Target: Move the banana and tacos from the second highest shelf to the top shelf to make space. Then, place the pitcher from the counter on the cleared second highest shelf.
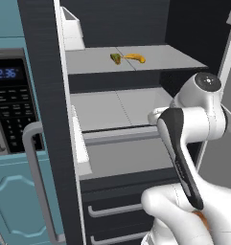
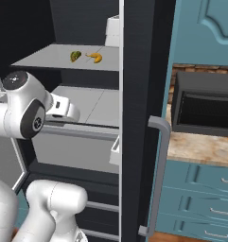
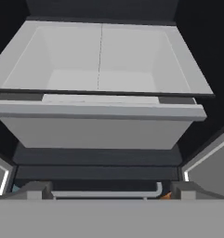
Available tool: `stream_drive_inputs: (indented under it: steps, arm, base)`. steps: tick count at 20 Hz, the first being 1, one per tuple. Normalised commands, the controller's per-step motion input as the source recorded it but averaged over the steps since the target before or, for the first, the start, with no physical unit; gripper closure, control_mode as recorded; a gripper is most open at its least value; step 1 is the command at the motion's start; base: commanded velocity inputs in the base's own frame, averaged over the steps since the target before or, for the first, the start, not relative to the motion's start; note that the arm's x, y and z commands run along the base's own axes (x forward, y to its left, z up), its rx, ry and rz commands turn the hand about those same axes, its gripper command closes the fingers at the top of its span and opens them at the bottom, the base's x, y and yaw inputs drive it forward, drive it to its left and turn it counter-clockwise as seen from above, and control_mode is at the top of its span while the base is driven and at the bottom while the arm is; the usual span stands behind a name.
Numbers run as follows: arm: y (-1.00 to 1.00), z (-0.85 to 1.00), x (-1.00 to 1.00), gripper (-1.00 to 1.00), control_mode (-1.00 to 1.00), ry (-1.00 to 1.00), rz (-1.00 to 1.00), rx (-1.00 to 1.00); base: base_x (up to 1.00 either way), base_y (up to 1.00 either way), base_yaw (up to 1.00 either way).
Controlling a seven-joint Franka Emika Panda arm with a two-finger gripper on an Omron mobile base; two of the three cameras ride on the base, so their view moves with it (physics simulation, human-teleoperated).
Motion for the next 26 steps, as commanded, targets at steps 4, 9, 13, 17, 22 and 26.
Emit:
stream_drive_inputs:
  steps: [4,9,13,17,22,26]
  arm:
    - [0.0,0.0,0.0,-1.0,-1.0,0.0,0.0,0.0]
    - [0.0,0.0,0.0,-1.0,1.0,0.0,0.0,0.0]
    - [0.0,0.0,0.0,-1.0,1.0,0.0,0.0,0.0]
    - [0.0,0.0,0.0,-1.0,1.0,0.0,0.0,0.0]
    - [0.0,0.0,0.0,-1.0,1.0,0.0,0.0,0.0]
    - [0.0,0.0,0.0,-1.0,1.0,0.0,0.0,0.0]
  base:
    - [0.0,0.0,0.0]
    - [-0.05,0.0,-0.04]
    - [-0.55,0.12,-0.26]
    - [-0.15,0.62,-0.4]
    - [-0.3,0.47,-0.56]
    - [-0.43,0.07,-0.68]
